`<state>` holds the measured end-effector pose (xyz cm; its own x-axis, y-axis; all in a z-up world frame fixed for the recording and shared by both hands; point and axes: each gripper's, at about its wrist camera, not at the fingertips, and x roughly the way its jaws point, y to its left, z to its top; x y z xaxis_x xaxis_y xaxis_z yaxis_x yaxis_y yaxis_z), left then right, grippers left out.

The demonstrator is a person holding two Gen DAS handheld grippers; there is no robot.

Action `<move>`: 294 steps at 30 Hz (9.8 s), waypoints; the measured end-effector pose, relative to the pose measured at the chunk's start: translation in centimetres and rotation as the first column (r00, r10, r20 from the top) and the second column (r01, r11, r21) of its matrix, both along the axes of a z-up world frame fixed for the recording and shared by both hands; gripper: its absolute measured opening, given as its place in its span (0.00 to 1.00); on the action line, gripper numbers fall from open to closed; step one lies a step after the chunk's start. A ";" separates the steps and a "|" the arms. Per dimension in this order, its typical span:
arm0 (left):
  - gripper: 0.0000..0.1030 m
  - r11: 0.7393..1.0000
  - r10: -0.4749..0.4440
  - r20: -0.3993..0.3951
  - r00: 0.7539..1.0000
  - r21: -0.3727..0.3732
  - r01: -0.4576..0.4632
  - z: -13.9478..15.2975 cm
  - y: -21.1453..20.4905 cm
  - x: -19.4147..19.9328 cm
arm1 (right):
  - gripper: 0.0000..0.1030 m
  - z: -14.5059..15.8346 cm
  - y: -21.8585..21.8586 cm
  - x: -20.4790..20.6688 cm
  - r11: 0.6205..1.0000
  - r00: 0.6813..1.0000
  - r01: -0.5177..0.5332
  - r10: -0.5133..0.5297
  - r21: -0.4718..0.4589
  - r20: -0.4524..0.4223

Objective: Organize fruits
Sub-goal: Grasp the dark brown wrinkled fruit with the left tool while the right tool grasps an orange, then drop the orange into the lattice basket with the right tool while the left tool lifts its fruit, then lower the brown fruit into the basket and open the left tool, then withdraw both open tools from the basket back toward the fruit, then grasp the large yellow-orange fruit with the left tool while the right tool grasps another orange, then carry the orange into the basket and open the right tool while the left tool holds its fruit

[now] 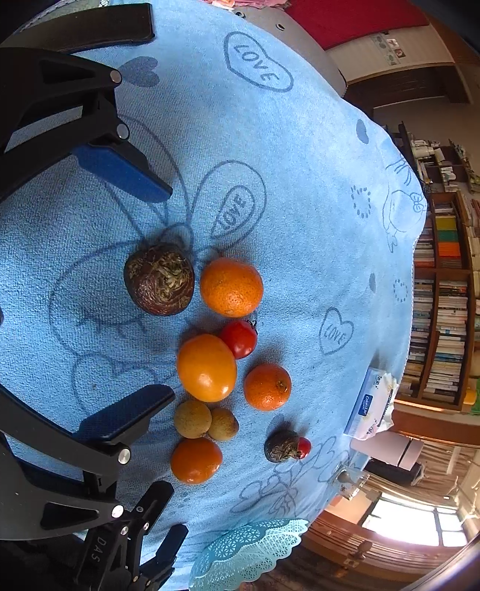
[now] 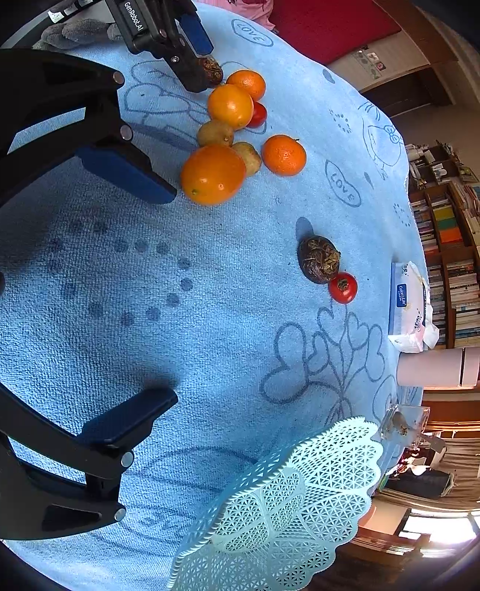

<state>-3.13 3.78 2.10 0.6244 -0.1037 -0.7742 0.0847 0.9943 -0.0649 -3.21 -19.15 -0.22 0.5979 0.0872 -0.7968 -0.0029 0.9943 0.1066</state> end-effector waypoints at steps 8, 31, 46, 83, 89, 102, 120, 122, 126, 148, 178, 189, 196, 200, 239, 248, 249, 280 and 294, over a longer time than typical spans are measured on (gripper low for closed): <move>0.82 0.999 0.005 -0.001 1.000 -0.037 -0.005 -0.1 1.7 -1.7 | 0.98 0.2 0.0 -0.2 0.999 1.000 -0.019 0.019 0.026 0.005; 0.40 0.997 0.001 0.052 0.999 -0.078 0.003 -0.8 1.3 0.2 | 0.61 1.5 5.2 2.3 0.977 0.978 -0.209 0.208 0.036 0.019; 0.40 0.999 0.002 0.046 0.999 -0.047 0.000 -0.7 0.8 0.1 | 0.39 3.3 3.2 0.6 0.981 0.982 -0.177 0.170 0.080 0.080; 0.40 0.970 -0.243 0.099 0.965 0.007 0.243 5.0 -12.8 0.2 | 0.63 8.1 -20.2 -7.1 0.877 0.814 0.462 -0.478 0.130 0.331; 0.40 0.931 -0.360 0.126 0.924 -0.007 0.364 6.5 -18.8 1.0 | 0.63 8.6 -21.7 -8.5 0.855 0.788 0.499 -0.515 0.140 0.338; 0.40 0.796 -0.599 0.117 0.792 -0.026 0.605 7.0 -32.3 1.6 | 0.65 8.8 -25.0 -10.8 0.803 0.734 0.573 -0.593 0.166 0.331; 0.83 0.870 -0.482 0.127 0.867 -0.049 0.490 7.9 -28.4 2.4 | 0.75 8.8 -23.6 -10.6 0.817 0.749 0.552 -0.573 0.166 0.332; 0.83 0.880 -0.463 0.129 0.877 -0.052 0.472 8.0 -27.4 2.5 | 0.77 8.9 -23.2 -10.7 0.822 0.753 0.545 -0.566 0.163 0.337; 0.86 0.901 -0.419 0.137 0.898 -0.057 0.429 8.3 -25.5 2.6 | 0.77 9.0 -22.3 -10.8 0.832 0.761 0.531 -0.552 0.161 0.342; 0.89 0.976 -0.177 0.155 0.972 -0.101 0.194 8.3 -12.7 2.6 | 0.83 9.5 -15.2 -9.4 0.892 0.824 0.429 -0.452 0.145 0.342; 0.89 0.991 0.059 0.044 0.997 -0.123 -0.054 3.9 0.4 2.9 | 0.84 7.4 -6.9 -5.3 0.964 0.937 0.246 -0.262 0.099 0.231; 0.75 0.993 -0.025 -0.027 0.999 -0.112 0.022 1.2 -2.9 2.2 | 0.84 6.6 -5.9 -4.7 0.973 0.952 0.213 -0.228 0.093 0.204; 0.54 0.991 -0.023 -0.046 0.999 -0.136 0.017 0.1 -3.4 3.2 | 0.84 6.3 -5.6 -4.7 0.975 0.957 0.201 -0.215 0.090 0.195; 0.41 0.986 -0.052 -0.043 0.998 -0.163 0.045 0.2 -3.6 3.1 | 0.84 6.1 -5.3 -4.7 0.978 0.961 0.189 -0.202 0.085 0.188; 0.40 0.978 0.083 0.077 0.994 -0.200 -0.066 3.9 5.2 -0.4 | 0.52 1.8 9.7 9.5 0.970 0.980 -0.193 0.199 0.146 -0.028; 0.41 0.978 0.078 0.067 0.995 -0.200 -0.063 3.6 5.0 -0.2 | 0.38 1.6 9.5 9.2 0.974 0.980 -0.189 0.194 0.128 -0.033; 0.41 0.978 0.077 0.068 0.995 -0.200 -0.062 3.6 5.1 -0.2 | 0.38 1.8 9.3 9.0 0.974 0.981 -0.185 0.191 0.131 -0.029; 0.40 0.989 -0.047 0.094 0.994 -0.134 0.060 5.2 -0.9 -0.2 | 0.38 9.1 -7.8 0.6 0.958 0.951 0.207 -0.245 0.199 0.188; 0.41 0.988 -0.110 0.099 0.989 -0.097 0.120 5.8 -4.5 0.1 | 0.38 7.0 -16.2 -2.0 0.881 0.881 0.418 -0.453 0.223 0.135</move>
<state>-3.02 -0.77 7.92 0.6728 -0.2548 -0.6945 0.2085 0.9661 -0.1525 -5.19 -35.34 6.82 0.7388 -0.0828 -0.6688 0.3898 0.8620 0.3239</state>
